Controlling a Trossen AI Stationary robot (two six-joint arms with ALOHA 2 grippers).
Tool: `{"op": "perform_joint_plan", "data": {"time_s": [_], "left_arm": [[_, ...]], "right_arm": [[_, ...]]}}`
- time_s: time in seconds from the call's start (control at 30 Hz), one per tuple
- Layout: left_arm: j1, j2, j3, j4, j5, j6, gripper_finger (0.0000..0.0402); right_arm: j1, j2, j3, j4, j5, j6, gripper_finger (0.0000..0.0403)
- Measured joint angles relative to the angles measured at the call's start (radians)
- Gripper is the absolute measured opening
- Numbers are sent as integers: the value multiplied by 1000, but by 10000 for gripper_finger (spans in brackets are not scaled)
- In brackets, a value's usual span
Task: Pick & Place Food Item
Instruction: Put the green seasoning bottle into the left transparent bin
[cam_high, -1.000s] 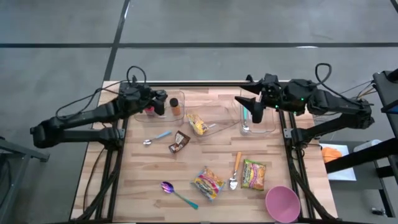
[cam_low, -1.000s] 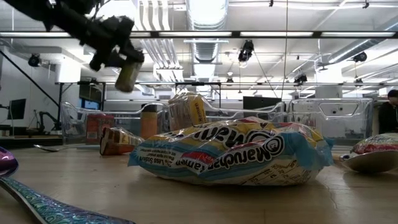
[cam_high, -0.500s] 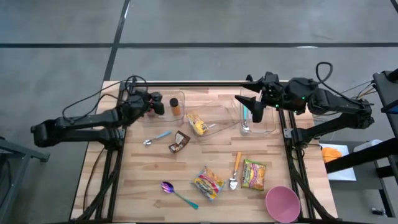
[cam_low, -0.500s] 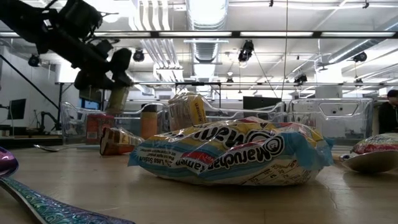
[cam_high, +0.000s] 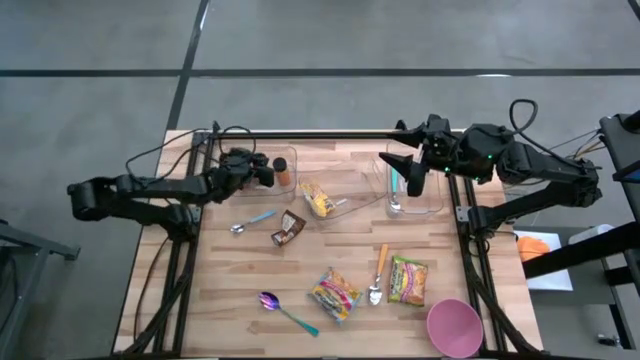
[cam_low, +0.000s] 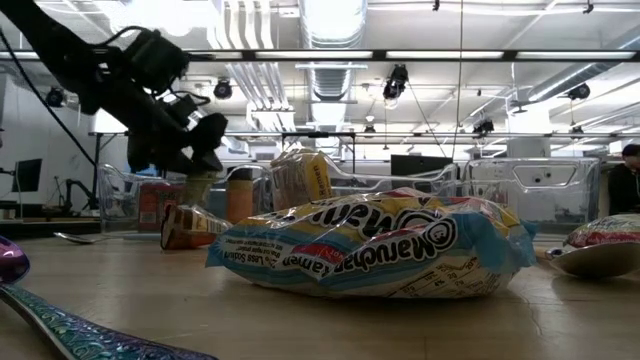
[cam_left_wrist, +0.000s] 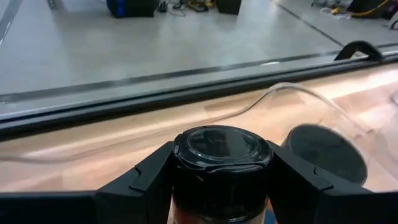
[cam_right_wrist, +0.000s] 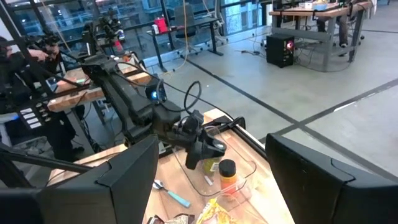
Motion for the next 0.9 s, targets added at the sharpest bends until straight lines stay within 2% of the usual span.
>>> {"op": "perform_joint_plan", "data": {"time_s": [0.23, 0.5, 0.9], "left_arm": [[2, 103, 3, 130, -11, -1, 205], [3, 185, 2, 147, -34, -11, 205], [3, 192, 4, 148, -37, -27, 205]], "right_arm": [[0, -9, 0, 0, 0, -3, 292], [0, -16, 0, -1, 0, -7, 292], [0, -22, 0, -10, 0, -7, 292]]}}
